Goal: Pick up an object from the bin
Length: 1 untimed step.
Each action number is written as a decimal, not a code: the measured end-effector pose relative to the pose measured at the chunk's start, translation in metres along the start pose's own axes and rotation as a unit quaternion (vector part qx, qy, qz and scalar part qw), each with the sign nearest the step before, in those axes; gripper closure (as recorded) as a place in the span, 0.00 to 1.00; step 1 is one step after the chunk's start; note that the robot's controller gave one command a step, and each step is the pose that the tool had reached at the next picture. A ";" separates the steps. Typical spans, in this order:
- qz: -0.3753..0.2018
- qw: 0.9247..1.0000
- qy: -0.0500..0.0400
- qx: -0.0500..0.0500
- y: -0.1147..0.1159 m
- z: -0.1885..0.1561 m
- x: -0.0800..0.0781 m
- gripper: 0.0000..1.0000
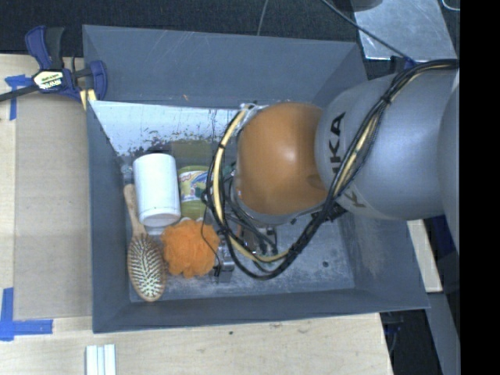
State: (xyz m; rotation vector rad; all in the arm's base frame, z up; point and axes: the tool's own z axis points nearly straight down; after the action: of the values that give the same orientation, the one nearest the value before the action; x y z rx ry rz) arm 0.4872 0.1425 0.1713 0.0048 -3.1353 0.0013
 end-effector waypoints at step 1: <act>-0.008 1.000 -0.002 0.000 -0.017 0.052 -0.067 0.00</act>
Offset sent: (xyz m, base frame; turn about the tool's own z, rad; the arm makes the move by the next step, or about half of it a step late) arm 0.0637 -0.0142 -0.0499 -0.0187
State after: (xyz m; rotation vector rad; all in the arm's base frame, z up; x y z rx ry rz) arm 0.5536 0.1261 0.1191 0.0303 -3.1390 0.0026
